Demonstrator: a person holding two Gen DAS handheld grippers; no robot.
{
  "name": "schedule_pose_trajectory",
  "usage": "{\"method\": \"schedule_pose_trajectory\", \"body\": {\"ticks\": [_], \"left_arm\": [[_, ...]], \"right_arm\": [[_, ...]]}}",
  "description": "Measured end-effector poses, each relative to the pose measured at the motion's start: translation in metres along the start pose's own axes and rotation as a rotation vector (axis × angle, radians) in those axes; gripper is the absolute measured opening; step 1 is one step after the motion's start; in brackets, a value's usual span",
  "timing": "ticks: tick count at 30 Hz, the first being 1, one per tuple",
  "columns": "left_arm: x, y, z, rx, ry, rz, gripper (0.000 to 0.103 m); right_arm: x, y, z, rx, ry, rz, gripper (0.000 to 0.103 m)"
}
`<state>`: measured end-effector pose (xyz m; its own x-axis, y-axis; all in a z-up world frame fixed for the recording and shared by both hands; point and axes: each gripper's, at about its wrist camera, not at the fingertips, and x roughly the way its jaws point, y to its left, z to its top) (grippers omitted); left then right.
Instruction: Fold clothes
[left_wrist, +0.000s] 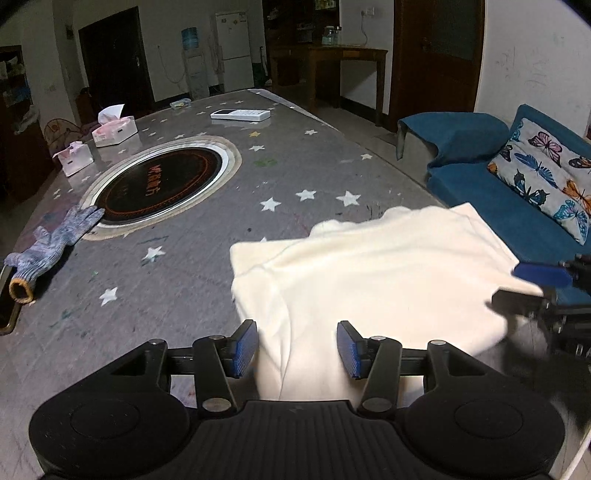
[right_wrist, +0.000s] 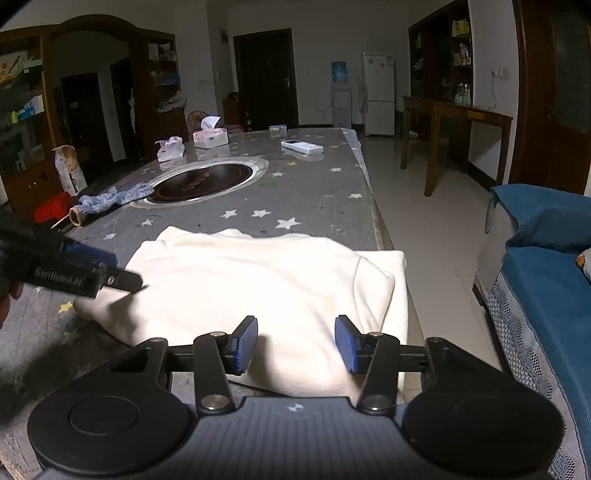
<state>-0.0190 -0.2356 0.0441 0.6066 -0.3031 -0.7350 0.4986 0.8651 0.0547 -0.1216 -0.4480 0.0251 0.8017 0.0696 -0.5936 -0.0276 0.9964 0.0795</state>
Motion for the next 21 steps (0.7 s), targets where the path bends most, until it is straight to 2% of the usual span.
{"method": "schedule_pose_trajectory", "body": {"ticks": [2, 4, 11, 16, 18, 21], "left_arm": [[-0.003, 0.001, -0.005, 0.002, -0.005, 0.007, 0.052], [-0.004, 0.002, -0.008, -0.001, -0.002, 0.006, 0.052], [-0.006, 0.001, -0.021, 0.016, -0.014, 0.025, 0.055], [-0.005, 0.003, -0.024, 0.017, -0.022, 0.03, 0.057], [-0.005, 0.004, -0.024, 0.014, -0.023, 0.029, 0.058], [-0.01, 0.008, -0.025, 0.0, -0.025, 0.022, 0.059]], "right_arm": [[-0.003, 0.001, 0.0, 0.004, -0.008, 0.002, 0.047], [-0.003, 0.003, -0.001, 0.002, -0.009, -0.001, 0.055], [0.002, 0.007, -0.004, -0.005, 0.016, -0.02, 0.056], [-0.002, 0.013, -0.004, -0.019, 0.012, -0.025, 0.063], [-0.001, 0.014, -0.005, -0.021, 0.024, -0.023, 0.07], [-0.001, 0.017, -0.006, -0.027, 0.028, -0.026, 0.072]]}}
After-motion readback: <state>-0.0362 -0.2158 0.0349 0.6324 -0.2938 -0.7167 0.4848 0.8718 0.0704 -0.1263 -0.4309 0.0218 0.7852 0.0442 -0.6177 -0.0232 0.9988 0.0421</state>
